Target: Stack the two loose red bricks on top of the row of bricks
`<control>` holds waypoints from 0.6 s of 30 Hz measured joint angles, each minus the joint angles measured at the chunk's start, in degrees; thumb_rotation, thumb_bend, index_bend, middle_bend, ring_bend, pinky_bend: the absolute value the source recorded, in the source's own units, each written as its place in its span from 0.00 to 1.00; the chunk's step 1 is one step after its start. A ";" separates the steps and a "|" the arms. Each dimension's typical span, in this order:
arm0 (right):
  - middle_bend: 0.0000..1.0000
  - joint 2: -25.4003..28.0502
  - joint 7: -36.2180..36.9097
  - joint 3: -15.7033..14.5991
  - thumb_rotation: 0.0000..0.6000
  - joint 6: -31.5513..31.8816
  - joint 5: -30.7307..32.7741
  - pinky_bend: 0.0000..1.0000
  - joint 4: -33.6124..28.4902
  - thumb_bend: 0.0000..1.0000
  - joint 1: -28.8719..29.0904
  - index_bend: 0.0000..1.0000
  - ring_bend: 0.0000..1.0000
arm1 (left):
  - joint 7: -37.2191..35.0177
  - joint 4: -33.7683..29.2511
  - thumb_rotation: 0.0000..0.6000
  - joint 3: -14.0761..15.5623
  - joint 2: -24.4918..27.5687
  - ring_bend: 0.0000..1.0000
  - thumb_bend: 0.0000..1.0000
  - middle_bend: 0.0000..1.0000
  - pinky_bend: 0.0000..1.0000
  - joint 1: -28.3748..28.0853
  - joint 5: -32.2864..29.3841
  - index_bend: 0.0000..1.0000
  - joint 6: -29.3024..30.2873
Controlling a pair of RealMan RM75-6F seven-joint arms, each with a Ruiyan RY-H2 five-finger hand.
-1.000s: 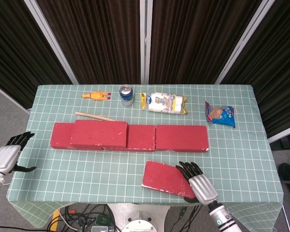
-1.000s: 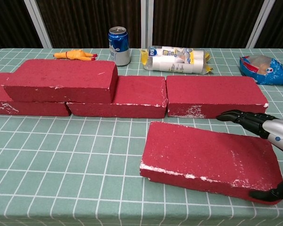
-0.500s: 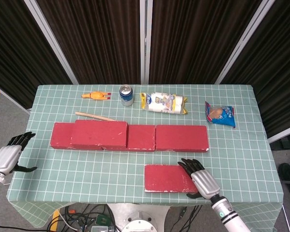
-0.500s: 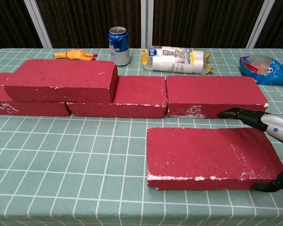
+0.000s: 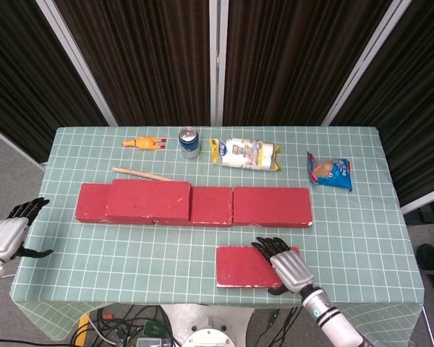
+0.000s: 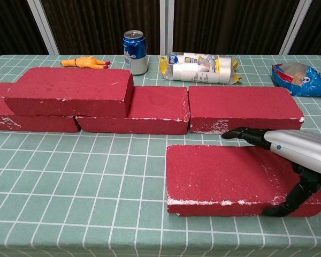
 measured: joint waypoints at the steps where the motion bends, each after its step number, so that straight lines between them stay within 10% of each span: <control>1: 0.00 -0.32 -0.75 0.12 1.00 -0.35 0.96 0.00 -0.19 0.00 0.40 0.00 0.00 | -0.18 0.02 1.00 -0.02 0.03 0.00 0.00 0.00 0.00 0.03 0.05 0.01 0.02; 18: 0.04 -3.23 -4.46 0.42 1.00 0.01 8.12 0.00 -1.24 0.00 3.47 0.00 0.00 | -1.42 1.40 1.00 0.09 -0.45 0.00 0.00 0.00 0.00 0.25 0.39 0.01 -0.77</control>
